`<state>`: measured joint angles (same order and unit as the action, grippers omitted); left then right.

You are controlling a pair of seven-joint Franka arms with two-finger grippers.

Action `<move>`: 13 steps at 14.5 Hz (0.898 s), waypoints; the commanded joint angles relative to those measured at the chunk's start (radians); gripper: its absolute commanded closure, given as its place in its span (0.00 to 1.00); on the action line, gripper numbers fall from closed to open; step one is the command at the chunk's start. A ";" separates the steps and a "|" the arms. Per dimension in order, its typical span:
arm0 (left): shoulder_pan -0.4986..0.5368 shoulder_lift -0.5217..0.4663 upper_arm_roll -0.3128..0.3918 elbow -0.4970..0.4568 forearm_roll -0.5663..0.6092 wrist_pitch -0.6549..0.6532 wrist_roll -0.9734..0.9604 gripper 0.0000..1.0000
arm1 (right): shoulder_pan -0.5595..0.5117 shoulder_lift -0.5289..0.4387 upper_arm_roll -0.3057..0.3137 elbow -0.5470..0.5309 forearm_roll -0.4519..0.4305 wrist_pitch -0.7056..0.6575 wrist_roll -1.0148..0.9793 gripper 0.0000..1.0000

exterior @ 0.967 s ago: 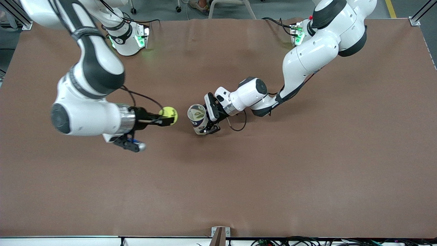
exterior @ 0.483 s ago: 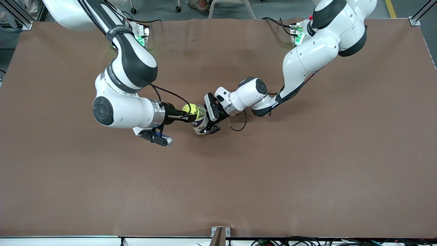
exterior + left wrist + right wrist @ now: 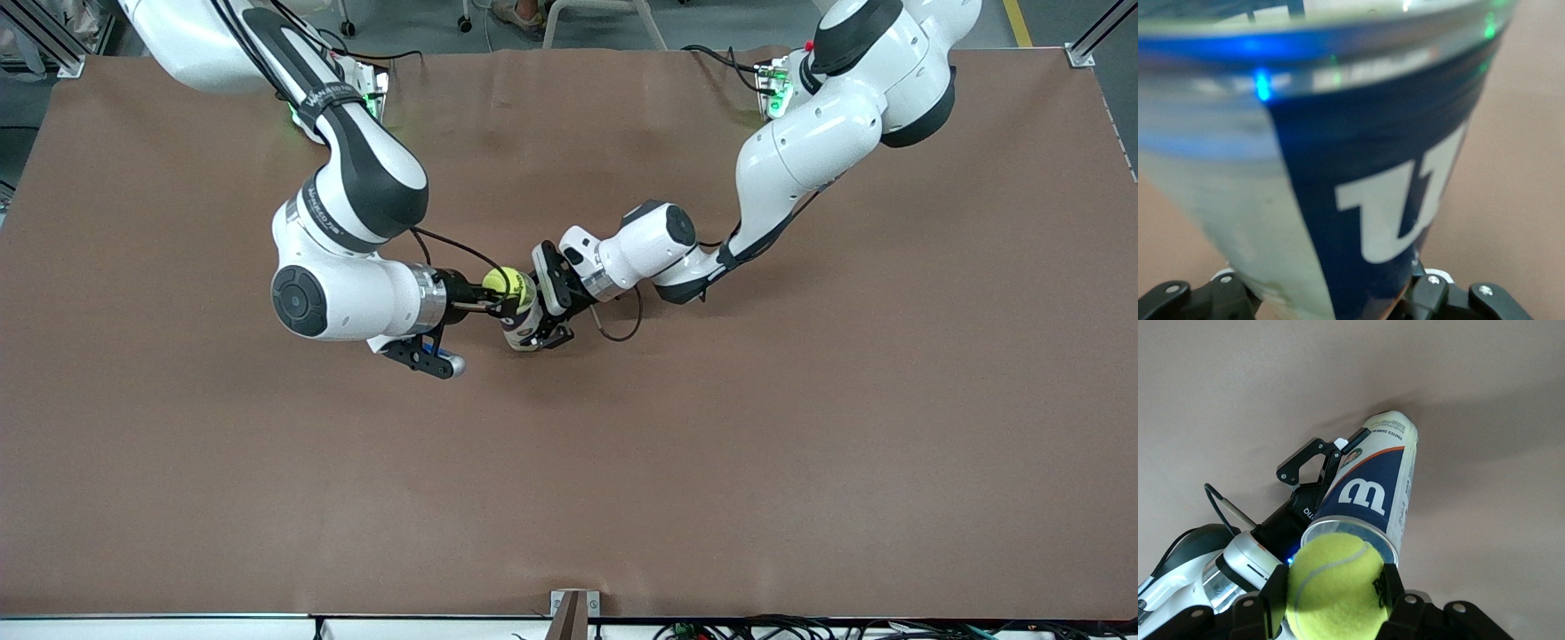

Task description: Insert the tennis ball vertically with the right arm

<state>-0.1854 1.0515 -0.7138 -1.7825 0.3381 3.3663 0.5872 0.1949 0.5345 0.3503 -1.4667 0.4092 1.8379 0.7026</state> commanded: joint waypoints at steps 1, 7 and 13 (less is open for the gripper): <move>-0.011 -0.002 0.030 0.002 0.031 0.001 -0.001 0.21 | 0.006 -0.018 -0.005 -0.020 0.002 0.011 0.014 0.62; -0.005 -0.005 0.030 -0.003 0.048 0.002 -0.007 0.21 | 0.015 -0.005 -0.005 -0.021 -0.049 0.006 0.025 0.29; 0.000 -0.007 0.030 -0.002 0.048 0.001 -0.001 0.21 | 0.012 -0.007 -0.005 -0.015 -0.050 0.006 0.029 0.00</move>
<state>-0.1830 1.0515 -0.7074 -1.7819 0.3698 3.3669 0.5871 0.2063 0.5360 0.3481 -1.4803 0.3725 1.8389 0.7060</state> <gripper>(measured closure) 0.203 0.000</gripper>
